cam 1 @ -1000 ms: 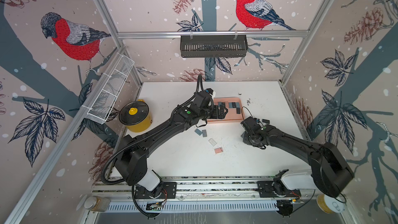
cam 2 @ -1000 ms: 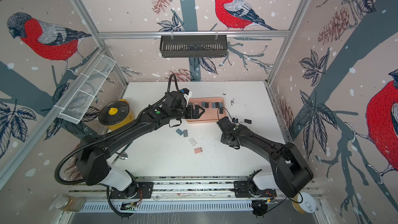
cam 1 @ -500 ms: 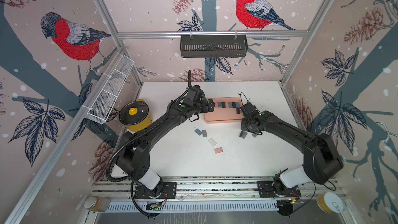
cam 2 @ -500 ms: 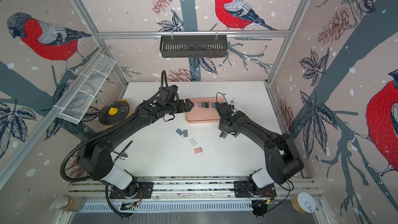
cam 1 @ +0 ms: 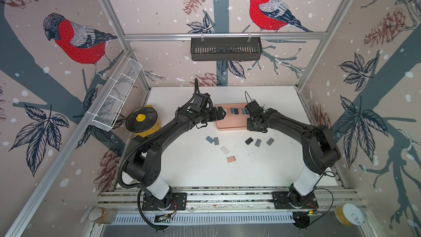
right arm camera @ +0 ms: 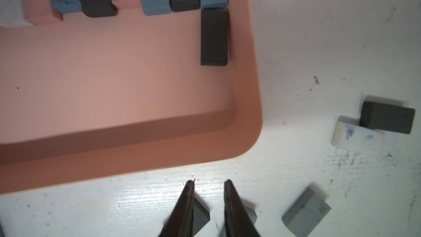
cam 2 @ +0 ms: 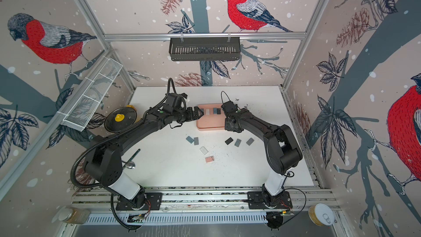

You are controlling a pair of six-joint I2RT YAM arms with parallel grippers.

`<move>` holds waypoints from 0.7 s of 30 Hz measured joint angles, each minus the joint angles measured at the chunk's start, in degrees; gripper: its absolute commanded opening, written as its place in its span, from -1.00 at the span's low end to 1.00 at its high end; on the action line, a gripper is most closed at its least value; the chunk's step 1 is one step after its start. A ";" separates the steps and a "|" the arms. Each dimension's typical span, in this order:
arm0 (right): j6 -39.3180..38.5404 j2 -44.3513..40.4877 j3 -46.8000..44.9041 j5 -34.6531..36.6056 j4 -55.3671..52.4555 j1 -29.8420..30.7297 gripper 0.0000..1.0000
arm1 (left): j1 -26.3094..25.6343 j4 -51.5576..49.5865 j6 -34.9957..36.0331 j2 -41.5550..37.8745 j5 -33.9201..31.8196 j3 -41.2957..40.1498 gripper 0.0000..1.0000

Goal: Put the eraser in the storage box
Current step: Pick up the eraser from the center of the board.

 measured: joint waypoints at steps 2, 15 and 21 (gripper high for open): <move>1.05 -1.81 -1.55 -0.15 -0.13 1.77 -0.19 | 0.04 0.28 0.00 0.07 0.79 0.00 0.94; 16.02 -6.21 -14.53 -4.28 4.74 10.43 -0.01 | 0.13 1.20 -0.04 -1.11 3.32 -0.94 0.94; 20.26 -5.44 -15.80 -5.11 8.24 10.32 0.24 | 0.15 1.36 -0.04 -1.53 3.69 -1.16 0.94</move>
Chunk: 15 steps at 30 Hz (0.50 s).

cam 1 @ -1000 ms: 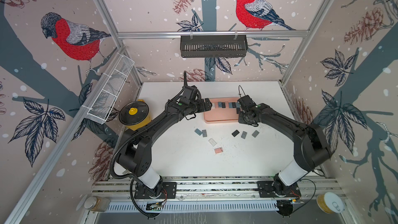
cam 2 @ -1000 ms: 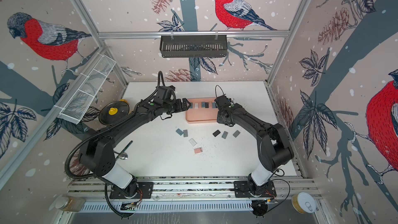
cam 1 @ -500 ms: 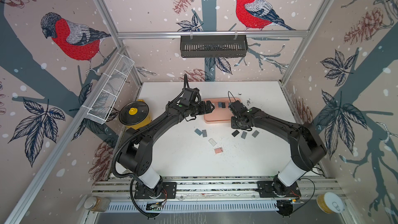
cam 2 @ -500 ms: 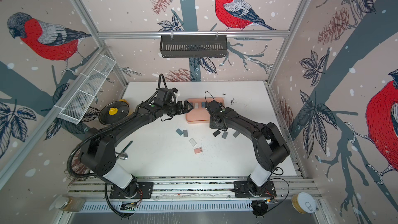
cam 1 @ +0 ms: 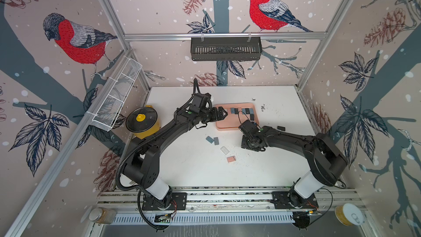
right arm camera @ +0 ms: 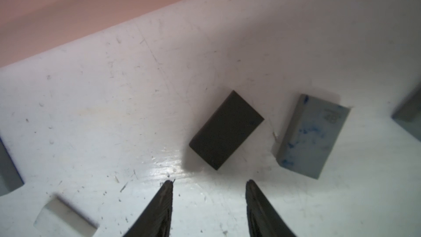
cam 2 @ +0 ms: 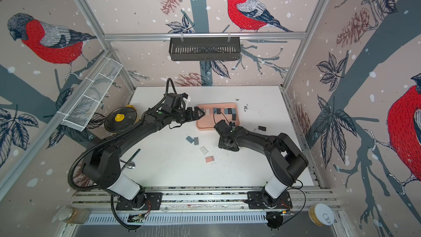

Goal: Put the eraser in the storage box
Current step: Pick up the eraser from the center of the board.

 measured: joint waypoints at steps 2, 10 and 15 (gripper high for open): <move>1.07 0.44 -0.42 -0.52 1.25 -0.68 0.26 | 0.00 0.00 -0.02 -0.09 0.02 -0.04 0.94; 2.73 0.98 -1.42 0.02 5.01 -2.99 0.25 | 0.00 0.00 0.00 -0.92 0.00 -0.04 0.94; 2.47 3.13 0.22 2.38 5.44 -3.50 0.06 | 0.07 0.00 0.00 -0.92 0.00 -0.04 0.94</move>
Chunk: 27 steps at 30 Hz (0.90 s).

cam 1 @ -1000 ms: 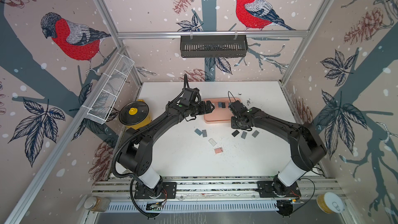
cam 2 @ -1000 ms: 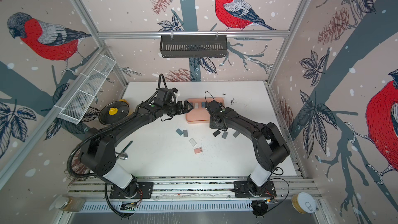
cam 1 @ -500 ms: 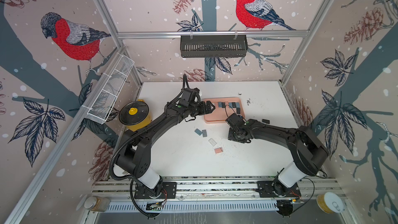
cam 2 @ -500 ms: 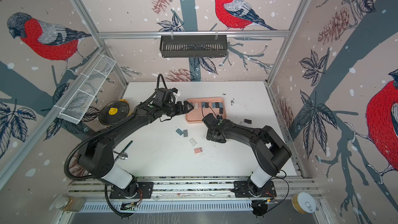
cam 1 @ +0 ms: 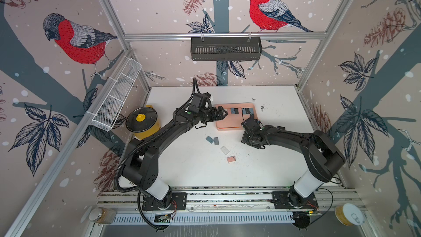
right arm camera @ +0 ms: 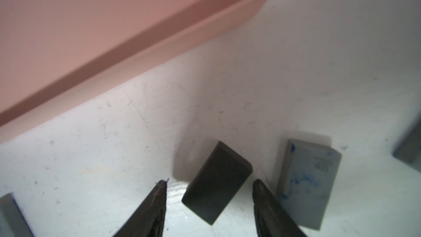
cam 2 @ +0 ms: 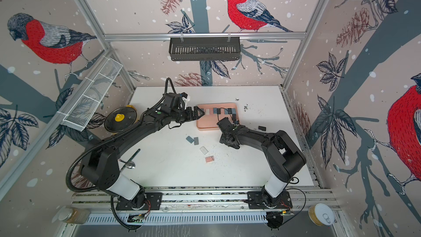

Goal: Put the eraser in the storage box
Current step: Pick up the eraser from the center of the board.

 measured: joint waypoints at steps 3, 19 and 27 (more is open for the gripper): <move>-0.09 1.84 1.68 1.73 -0.33 0.57 -0.01 | 0.02 0.00 0.00 0.00 0.00 0.00 0.94; -1.68 4.28 3.50 7.89 -1.97 4.13 -0.38 | 0.26 0.00 0.00 0.11 0.00 0.00 0.94; -2.12 3.50 2.58 8.00 -1.75 5.09 -0.66 | 0.33 0.00 0.00 0.11 -0.02 0.00 0.94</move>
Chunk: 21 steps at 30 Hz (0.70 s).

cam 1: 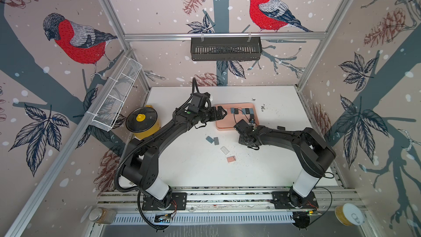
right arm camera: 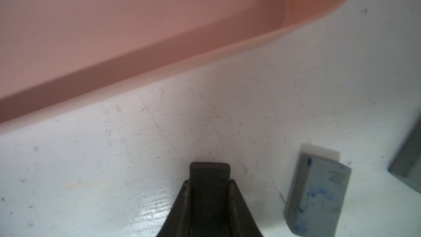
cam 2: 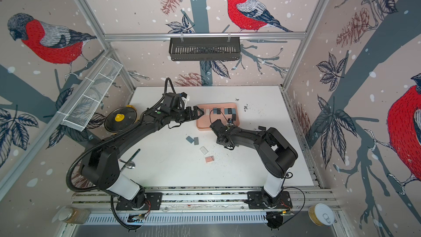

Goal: Put the eraser in the storage box
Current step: Pick up the eraser from the center of the board.

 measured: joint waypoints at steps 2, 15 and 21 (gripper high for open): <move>-0.37 -0.24 -0.13 0.15 0.11 0.02 -0.70 | 0.00 0.00 0.00 0.00 -0.02 0.00 0.94; -3.85 -1.95 1.70 -4.00 -6.34 -2.64 -0.68 | 0.04 0.00 0.00 0.00 -0.02 0.00 0.94; -5.33 -1.97 1.79 -5.46 -6.62 -3.98 -0.66 | 0.04 0.00 0.00 0.04 -0.02 0.00 0.95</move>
